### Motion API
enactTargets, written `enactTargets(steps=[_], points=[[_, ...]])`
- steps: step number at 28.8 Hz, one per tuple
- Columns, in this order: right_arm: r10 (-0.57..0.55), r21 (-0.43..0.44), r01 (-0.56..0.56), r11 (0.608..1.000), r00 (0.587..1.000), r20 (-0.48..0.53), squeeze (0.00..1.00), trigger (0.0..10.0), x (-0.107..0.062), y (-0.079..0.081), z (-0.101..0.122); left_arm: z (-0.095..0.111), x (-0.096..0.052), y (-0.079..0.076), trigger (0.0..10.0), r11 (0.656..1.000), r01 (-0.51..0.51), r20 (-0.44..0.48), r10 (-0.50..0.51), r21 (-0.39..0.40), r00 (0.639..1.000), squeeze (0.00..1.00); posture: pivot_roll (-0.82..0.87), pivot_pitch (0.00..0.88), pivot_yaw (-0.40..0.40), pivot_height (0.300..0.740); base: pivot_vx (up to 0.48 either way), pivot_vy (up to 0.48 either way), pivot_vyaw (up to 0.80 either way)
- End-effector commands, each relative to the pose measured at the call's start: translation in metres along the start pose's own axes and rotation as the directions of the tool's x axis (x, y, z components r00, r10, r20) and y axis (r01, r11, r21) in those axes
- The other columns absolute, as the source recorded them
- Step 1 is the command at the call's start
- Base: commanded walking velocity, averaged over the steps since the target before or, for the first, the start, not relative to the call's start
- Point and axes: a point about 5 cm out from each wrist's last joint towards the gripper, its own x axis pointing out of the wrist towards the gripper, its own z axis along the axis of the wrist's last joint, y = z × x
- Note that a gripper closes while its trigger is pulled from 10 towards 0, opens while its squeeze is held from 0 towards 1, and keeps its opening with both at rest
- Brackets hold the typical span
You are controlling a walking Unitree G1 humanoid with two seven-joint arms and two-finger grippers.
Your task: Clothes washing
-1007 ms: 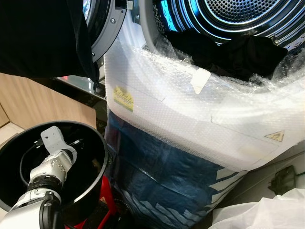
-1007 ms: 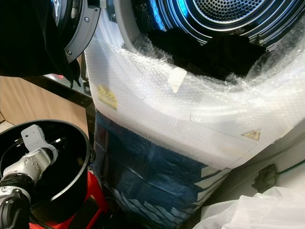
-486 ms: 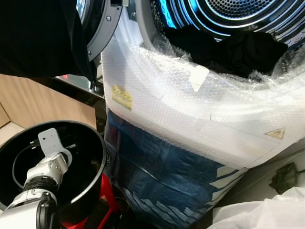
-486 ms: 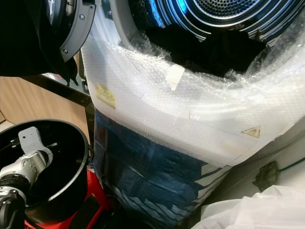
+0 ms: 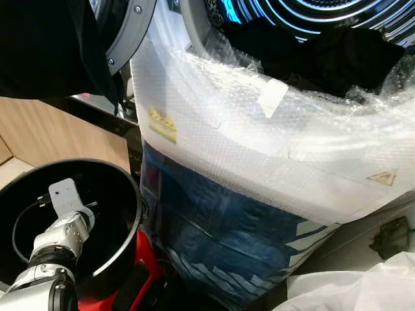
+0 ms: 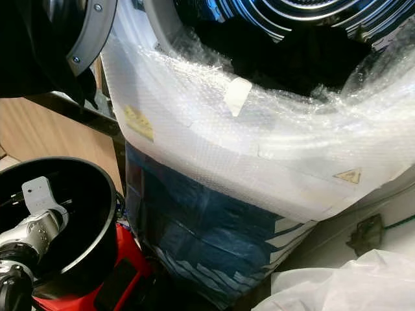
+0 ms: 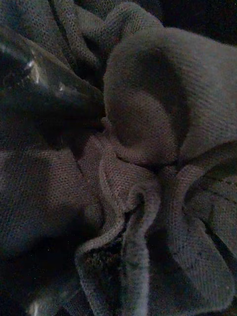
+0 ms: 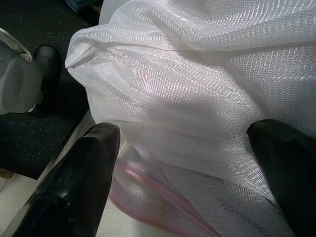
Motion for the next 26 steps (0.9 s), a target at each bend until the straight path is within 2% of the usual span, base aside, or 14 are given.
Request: enactTargets(steps=[1,10,26], points=[[-0.036,0.005,0.036,0.999,0.997,-0.071,0.00,10.0,-0.004,-0.014,-0.022,-0.028,0.000,0.004,0.0,1.000,-0.023,-0.108,0.024,0.011,0.994,0.00,-0.17,0.296,-0.210,0.740,0.000,0.000,0.00],[-0.024,-0.011,0.023,1.000,0.998,-0.052,0.00,10.0,-0.003,-0.013,-0.016,-0.030,-0.002,0.006,0.0,0.999,-0.032,-0.107,0.033,0.008,0.994,0.00,-0.17,0.301,-0.214,0.740,0.000,0.000,0.00],[-0.025,0.005,0.025,1.000,0.999,-0.049,0.00,10.0,-0.002,-0.010,-0.014,-0.018,-0.004,0.002,0.0,0.999,-0.053,-0.030,0.053,0.001,0.998,0.00,-0.16,0.279,-0.208,0.740,0.000,0.000,0.00]])
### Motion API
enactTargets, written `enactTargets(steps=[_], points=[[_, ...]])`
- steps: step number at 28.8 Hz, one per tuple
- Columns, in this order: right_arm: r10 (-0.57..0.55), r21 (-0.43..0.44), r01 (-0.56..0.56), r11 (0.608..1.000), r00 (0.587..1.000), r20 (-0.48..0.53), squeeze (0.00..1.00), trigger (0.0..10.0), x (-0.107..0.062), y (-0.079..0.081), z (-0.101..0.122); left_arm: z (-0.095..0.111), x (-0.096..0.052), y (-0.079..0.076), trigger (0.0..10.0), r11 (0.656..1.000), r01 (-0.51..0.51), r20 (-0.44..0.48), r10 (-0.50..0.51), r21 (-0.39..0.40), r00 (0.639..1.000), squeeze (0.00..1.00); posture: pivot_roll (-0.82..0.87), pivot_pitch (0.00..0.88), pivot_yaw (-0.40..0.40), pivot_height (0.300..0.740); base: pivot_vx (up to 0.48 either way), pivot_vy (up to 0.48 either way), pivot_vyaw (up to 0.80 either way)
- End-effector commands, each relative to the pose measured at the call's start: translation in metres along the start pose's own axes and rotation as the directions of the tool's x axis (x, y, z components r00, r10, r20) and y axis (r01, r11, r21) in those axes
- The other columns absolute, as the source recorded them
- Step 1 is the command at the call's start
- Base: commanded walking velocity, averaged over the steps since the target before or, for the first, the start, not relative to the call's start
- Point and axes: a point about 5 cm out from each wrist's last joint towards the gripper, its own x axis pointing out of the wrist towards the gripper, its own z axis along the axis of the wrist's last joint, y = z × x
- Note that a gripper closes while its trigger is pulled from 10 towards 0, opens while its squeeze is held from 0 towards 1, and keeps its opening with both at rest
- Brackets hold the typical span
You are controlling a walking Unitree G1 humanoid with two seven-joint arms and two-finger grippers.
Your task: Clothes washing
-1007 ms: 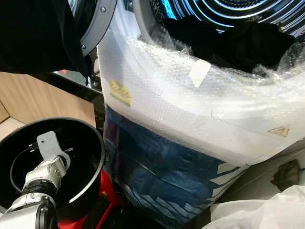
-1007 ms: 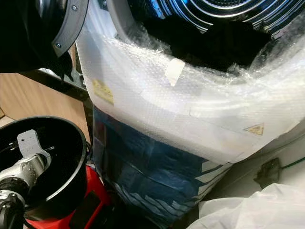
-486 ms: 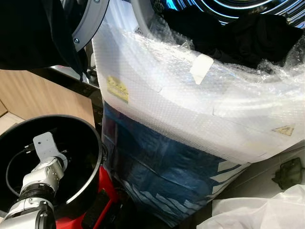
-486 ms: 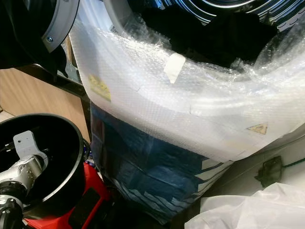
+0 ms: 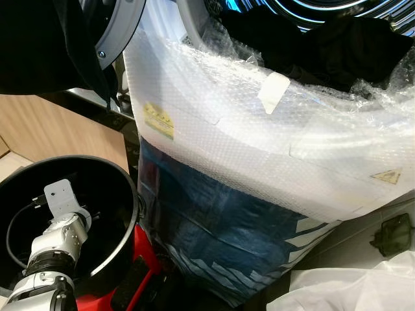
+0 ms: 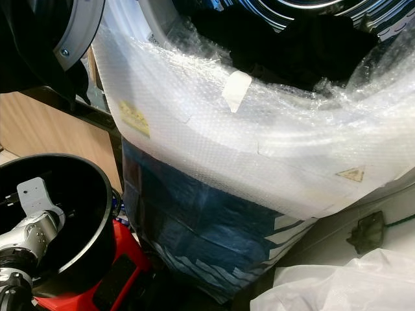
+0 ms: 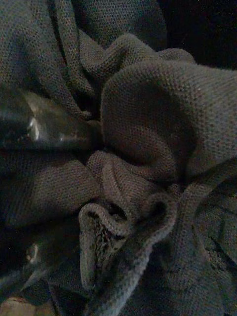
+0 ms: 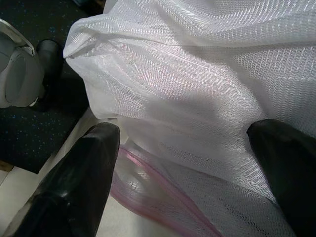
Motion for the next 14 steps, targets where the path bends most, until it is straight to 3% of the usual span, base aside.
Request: enactTargets(steps=[1,14], points=[[-0.034,0.024,0.035,0.999,0.998,-0.060,0.00,10.0,-0.003,-0.010,-0.017,-0.017,-0.001,-0.001,0.0,1.000,-0.012,-0.045,0.012,-0.007,0.999,0.00,-0.16,0.278,-0.207,0.740,0.000,0.000,0.00],[-0.021,0.035,0.022,0.999,1.000,-0.020,0.00,10.0,0.001,-0.003,0.003,0.000,-0.012,0.002,0.0,0.996,-0.094,0.088,0.094,-0.001,0.992,0.00,-0.12,0.231,-0.182,0.740,0.000,0.000,0.00]])
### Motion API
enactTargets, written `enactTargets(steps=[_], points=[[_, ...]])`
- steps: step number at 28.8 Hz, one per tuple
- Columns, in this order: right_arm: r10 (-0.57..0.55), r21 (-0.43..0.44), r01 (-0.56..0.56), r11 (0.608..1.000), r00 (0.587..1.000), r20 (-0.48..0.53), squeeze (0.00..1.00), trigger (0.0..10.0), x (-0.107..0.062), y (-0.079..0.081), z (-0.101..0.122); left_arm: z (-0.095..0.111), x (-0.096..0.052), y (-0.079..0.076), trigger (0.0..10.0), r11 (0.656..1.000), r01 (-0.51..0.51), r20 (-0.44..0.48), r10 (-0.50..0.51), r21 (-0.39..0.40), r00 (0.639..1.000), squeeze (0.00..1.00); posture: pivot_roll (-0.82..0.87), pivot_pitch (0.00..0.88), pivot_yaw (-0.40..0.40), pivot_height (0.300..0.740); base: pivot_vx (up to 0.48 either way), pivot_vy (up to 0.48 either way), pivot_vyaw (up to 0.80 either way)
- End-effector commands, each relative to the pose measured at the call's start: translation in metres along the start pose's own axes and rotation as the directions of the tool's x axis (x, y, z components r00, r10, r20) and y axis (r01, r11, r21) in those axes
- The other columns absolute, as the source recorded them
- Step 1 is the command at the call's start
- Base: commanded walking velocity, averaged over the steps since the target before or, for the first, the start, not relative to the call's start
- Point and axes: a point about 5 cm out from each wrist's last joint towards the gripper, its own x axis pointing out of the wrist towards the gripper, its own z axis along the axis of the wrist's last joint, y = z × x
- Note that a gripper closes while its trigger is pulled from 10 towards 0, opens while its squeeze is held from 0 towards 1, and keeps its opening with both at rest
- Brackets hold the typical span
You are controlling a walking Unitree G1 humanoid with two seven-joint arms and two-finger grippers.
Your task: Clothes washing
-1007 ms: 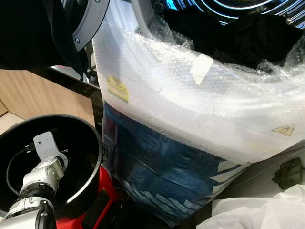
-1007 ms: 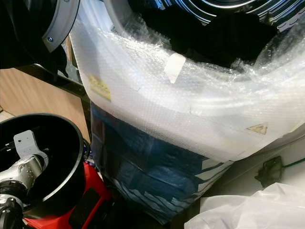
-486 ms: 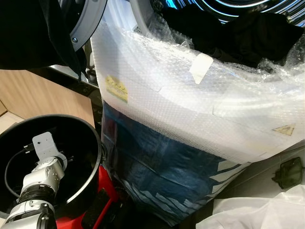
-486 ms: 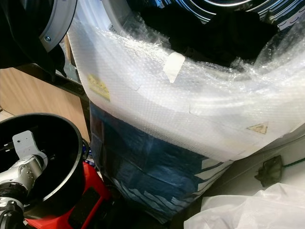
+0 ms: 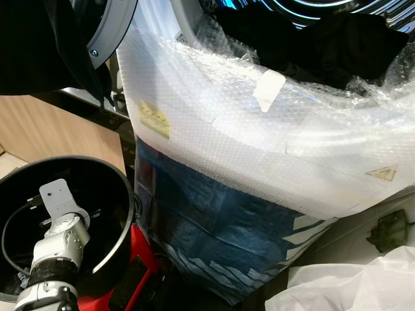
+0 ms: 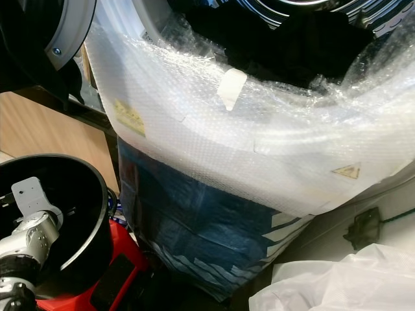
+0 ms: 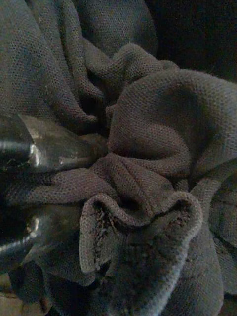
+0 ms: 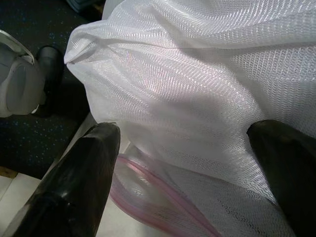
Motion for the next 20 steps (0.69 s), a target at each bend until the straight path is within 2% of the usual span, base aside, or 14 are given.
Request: enactTargets(steps=[1,3,4,5,7,10,13,15,16,17,18,19,20], points=[[-0.017,0.018,0.017,1.000,0.999,-0.047,0.00,10.0,-0.001,-0.003,-0.011,0.000,-0.003,0.003,0.0,0.999,-0.028,0.019,0.028,0.020,0.999,0.00,-0.11,0.217,-0.176,0.740,0.000,0.000,0.00],[-0.014,0.020,0.015,1.000,0.999,-0.043,0.00,10.0,-0.001,-0.001,-0.009,0.004,-0.006,0.002,0.0,0.999,-0.036,0.048,0.034,0.034,0.998,0.00,-0.10,0.211,-0.173,0.740,0.000,0.000,0.00],[-0.011,0.021,0.012,1.000,0.999,-0.040,0.00,10.0,0.000,0.001,-0.006,0.011,-0.010,-0.001,0.0,0.996,-0.029,0.099,0.021,0.080,0.995,0.00,-0.09,0.201,-0.165,0.740,0.000,0.000,0.00],[-0.011,0.021,0.012,1.000,0.999,-0.040,0.00,10.0,0.000,0.001,-0.006,0.011,-0.010,-0.001,0.0,0.996,-0.029,0.099,0.021,0.080,0.995,0.00,-0.09,0.201,-0.165,0.740,0.000,0.000,0.00],[-0.003,0.021,0.004,1.000,0.999,-0.035,0.00,10.0,0.001,0.005,-0.002,0.019,-0.017,-0.009,0.0,0.988,-0.015,0.165,-0.011,0.155,0.986,0.00,-0.06,0.182,-0.150,0.740,0.000,0.000,0.00],[0.012,0.016,-0.012,1.000,1.000,-0.025,0.00,10.0,0.002,0.011,0.005,0.029,-0.029,-0.018,0.0,0.977,0.011,0.232,-0.061,0.212,0.971,0.00,-0.04,0.163,-0.132,0.740,0.000,0.000,0.00],[0.032,0.020,-0.032,0.999,0.999,-0.003,0.00,10.0,0.003,0.020,0.015,0.048,-0.049,-0.025,0.0,0.958,0.007,0.324,-0.104,0.285,0.940,0.00,-0.01,0.132,-0.103,0.740,0.000,0.000,0.00],[0.035,0.019,-0.035,0.999,0.999,0.000,0.00,10.0,0.003,0.023,0.017,0.051,-0.052,-0.026,0.0,0.954,0.005,0.337,-0.111,0.300,0.935,0.00,-0.01,0.123,-0.096,0.740,0.000,0.000,0.00],[0.043,0.026,-0.043,0.999,0.999,0.007,0.00,10.0,0.003,0.027,0.021,0.061,-0.064,-0.033,0.0,0.931,0.014,0.375,-0.161,0.366,0.913,0.00,0.00,0.110,-0.084,0.740,0.000,0.000,0.00],[0.045,0.028,-0.045,0.999,0.999,0.009,0.00,10.0,0.003,0.028,0.021,0.063,-0.067,-0.035,0.0,0.924,0.016,0.383,-0.174,0.382,0.907,0.00,0.00,0.110,-0.084,0.740,0.000,0.000,0.00],[0.051,0.026,-0.051,0.998,0.999,0.012,0.00,10.0,0.003,0.031,0.023,0.065,-0.074,-0.043,0.0,0.910,0.056,0.384,-0.227,0.410,0.895,0.00,0.02,0.098,-0.072,0.740,0.000,0.000,0.00],[0.060,0.020,-0.061,0.998,0.998,0.017,0.00,10.0,0.003,0.036,0.026,0.065,-0.088,-0.057,0.0,0.869,0.169,0.348,-0.355,0.465,0.868,0.00,0.02,0.087,-0.061,0.740,0.000,0.000,0.00],[0.062,0.020,-0.062,0.998,0.998,0.017,0.00,10.0,0.003,0.037,0.027,0.064,-0.090,-0.060,0.0,0.853,0.203,0.331,-0.391,0.481,0.859,0.00,0.03,0.082,-0.056,0.740,0.000,0.000,0.00]])
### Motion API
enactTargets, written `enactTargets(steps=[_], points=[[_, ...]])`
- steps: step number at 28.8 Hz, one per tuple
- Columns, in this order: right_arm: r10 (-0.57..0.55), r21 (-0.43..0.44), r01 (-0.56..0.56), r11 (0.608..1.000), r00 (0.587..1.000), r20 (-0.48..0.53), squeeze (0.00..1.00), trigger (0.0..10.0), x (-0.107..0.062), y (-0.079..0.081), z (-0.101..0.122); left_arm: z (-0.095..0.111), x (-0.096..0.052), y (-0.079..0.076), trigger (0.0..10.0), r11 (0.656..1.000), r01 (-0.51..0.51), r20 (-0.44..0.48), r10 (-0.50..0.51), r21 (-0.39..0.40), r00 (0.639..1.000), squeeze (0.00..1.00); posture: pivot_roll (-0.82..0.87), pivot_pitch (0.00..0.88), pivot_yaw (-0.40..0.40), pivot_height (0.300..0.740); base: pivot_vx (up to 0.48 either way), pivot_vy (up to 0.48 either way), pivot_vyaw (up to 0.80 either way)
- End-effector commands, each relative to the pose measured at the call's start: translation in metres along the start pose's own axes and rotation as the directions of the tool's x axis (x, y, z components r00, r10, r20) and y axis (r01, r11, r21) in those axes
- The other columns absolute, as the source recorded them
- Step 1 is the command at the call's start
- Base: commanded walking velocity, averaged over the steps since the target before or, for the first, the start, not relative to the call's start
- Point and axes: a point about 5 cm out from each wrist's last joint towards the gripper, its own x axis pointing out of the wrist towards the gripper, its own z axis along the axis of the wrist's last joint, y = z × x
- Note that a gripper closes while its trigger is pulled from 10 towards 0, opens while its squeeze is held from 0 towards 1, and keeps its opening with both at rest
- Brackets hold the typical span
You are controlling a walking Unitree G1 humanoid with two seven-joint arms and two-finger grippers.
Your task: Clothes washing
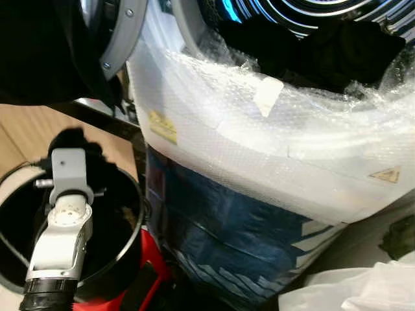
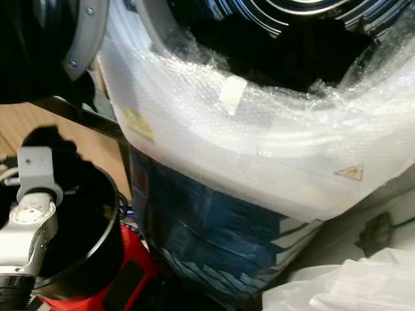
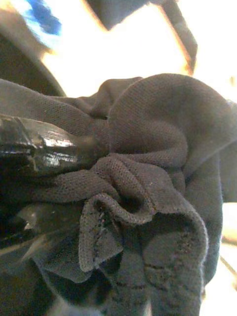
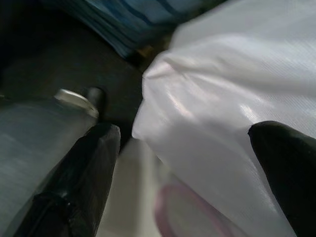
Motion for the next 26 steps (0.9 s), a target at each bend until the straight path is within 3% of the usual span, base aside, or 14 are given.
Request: enactTargets(steps=[1,2,4,6,7,8,9,10,12,13,14,15,21,26], points=[[-0.004,0.000,0.004,1.000,1.000,-0.026,0.00,10.0,-0.001,0.001,-0.006,0.010,-0.007,-0.015,0.0,0.993,0.116,0.027,-0.116,0.017,0.993,0.00,0.03,0.082,-0.056,0.740,0.000,0.000,0.00],[-0.002,-0.001,0.002,1.000,1.000,-0.025,0.00,10.0,0.000,0.003,-0.005,0.012,-0.010,-0.019,0.0,0.985,0.170,0.035,-0.171,0.031,0.985,0.00,0.04,0.076,-0.047,0.740,0.000,0.000,0.00],[0.003,0.003,-0.003,1.000,1.000,-0.020,0.00,10.0,0.000,0.006,-0.003,0.029,-0.023,-0.036,0.0,0.926,0.366,0.107,-0.375,0.097,0.921,0.00,0.05,0.066,-0.036,0.740,0.000,0.000,0.00],[0.006,0.002,-0.006,1.000,1.000,-0.016,0.00,10.0,0.000,0.008,-0.002,0.044,-0.034,-0.046,0.0,0.871,0.478,0.161,-0.490,0.113,0.857,0.00,0.05,0.062,-0.030,0.740,0.000,0.000,0.00],[0.008,0.003,-0.008,1.000,1.000,-0.014,0.00,10.0,0.000,0.009,-0.001,0.061,-0.050,-0.059,0.0,0.769,0.620,0.204,-0.639,0.158,0.741,0.00,0.07,0.060,-0.023,0.740,0.000,0.000,0.00],[0.008,0.003,-0.008,1.000,1.000,-0.013,0.00,10.0,0.000,0.009,-0.001,0.065,-0.054,-0.062,0.0,0.737,0.653,0.210,-0.675,0.173,0.707,0.00,0.07,0.060,-0.023,0.740,0.000,0.000,0.00],[0.010,0.003,-0.010,1.000,1.000,-0.014,0.00,10.0,0.000,0.009,-0.001,0.069,-0.064,-0.072,0.0,0.643,0.732,0.210,-0.765,0.225,0.609,0.00,0.07,0.058,-0.017,0.740,0.000,0.000,0.00],[0.011,0.002,-0.011,1.000,1.000,-0.014,0.00,10.0,0.000,0.010,-0.001,0.070,-0.070,-0.077,0.0,0.577,0.776,0.205,-0.816,0.256,0.540,0.00,0.07,0.058,-0.016,0.740,0.000,0.000,0.00],[0.017,-0.004,-0.017,1.000,1.000,-0.009,0.00,10.0,0.000,0.013,0.002,0.083,-0.092,-0.101,0.0,0.315,0.919,0.232,-0.937,0.235,0.262,0.00,0.08,0.063,-0.004,0.740,0.000,0.000,0.00],[0.017,-0.004,-0.017,1.000,1.000,-0.009,0.00,10.0,0.000,0.013,0.002,0.083,-0.092,-0.101,0.0,0.315,0.919,0.232,-0.937,0.235,0.262,0.00,0.08,0.063,-0.004,0.740,0.000,0.000,0.00],[0.018,-0.005,-0.018,1.000,1.000,-0.007,0.00,10.0,0.000,0.013,0.003,0.085,-0.095,-0.104,0.0,0.268,0.932,0.229,-0.950,0.245,0.213,0.00,0.07,0.064,0.000,0.740,0.000,0.000,0.00],[0.014,0.009,-0.014,1.000,1.000,-0.001,0.00,10.0,0.001,0.014,0.006,0.092,-0.104,-0.114,0.0,0.145,0.962,0.250,-0.964,0.230,0.086,0.00,0.06,0.066,0.015,0.740,0.000,0.000,0.00],[0.003,0.061,-0.005,0.998,1.000,0.020,0.00,10.0,0.001,0.014,0.012,0.115,-0.121,-0.135,0.0,-0.078,0.972,0.338,-0.929,0.222,-0.152,0.00,0.04,0.070,0.030,0.740,0.000,0.000,0.00],[0.000,0.073,-0.001,0.997,1.000,0.026,0.00,10.0,0.002,0.013,0.015,0.146,-0.122,-0.150,0.0,-0.150,0.964,0.471,-0.849,0.221,-0.240,0.00,0.03,0.071,0.026,0.740,0.000,0.000,0.00]])
